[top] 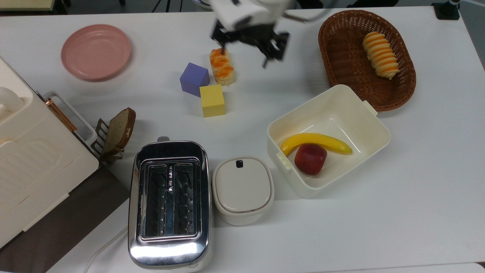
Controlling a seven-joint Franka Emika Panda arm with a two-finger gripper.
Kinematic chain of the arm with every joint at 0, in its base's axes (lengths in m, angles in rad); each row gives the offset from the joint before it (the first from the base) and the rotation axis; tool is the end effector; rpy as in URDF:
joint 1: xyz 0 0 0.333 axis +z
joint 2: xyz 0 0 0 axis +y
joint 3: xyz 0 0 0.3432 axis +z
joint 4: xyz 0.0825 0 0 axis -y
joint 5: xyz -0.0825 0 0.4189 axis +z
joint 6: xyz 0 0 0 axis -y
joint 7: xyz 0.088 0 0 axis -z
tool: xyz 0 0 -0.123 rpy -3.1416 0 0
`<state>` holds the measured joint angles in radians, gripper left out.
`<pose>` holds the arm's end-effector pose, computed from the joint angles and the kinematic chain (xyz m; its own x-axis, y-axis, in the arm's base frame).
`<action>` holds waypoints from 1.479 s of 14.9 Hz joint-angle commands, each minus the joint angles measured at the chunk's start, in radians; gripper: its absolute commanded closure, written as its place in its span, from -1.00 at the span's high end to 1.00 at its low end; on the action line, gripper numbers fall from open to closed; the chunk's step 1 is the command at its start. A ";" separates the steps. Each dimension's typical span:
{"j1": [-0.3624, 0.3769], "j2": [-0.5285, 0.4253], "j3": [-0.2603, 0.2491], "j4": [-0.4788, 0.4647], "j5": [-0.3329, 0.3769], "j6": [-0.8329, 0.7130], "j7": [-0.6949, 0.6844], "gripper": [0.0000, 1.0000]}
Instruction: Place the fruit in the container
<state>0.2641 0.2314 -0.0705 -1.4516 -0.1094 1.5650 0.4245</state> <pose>0.6468 0.1179 0.5520 0.9725 -0.2264 -0.0554 -0.2150 -0.9631 0.1617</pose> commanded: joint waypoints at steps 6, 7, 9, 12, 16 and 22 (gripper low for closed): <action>-0.221 -0.179 0.021 -0.153 0.098 -0.071 -0.373 1.00; -0.235 -0.178 0.015 -0.151 0.131 -0.068 -0.429 1.00; -0.238 -0.178 -0.006 -0.153 0.162 -0.037 -0.478 1.00; -0.235 -0.170 -0.024 -0.153 0.163 0.015 -0.474 1.00; -0.232 -0.162 -0.029 -0.148 0.145 0.020 -0.448 1.00; -0.226 -0.158 -0.028 -0.153 0.100 0.059 -0.369 1.00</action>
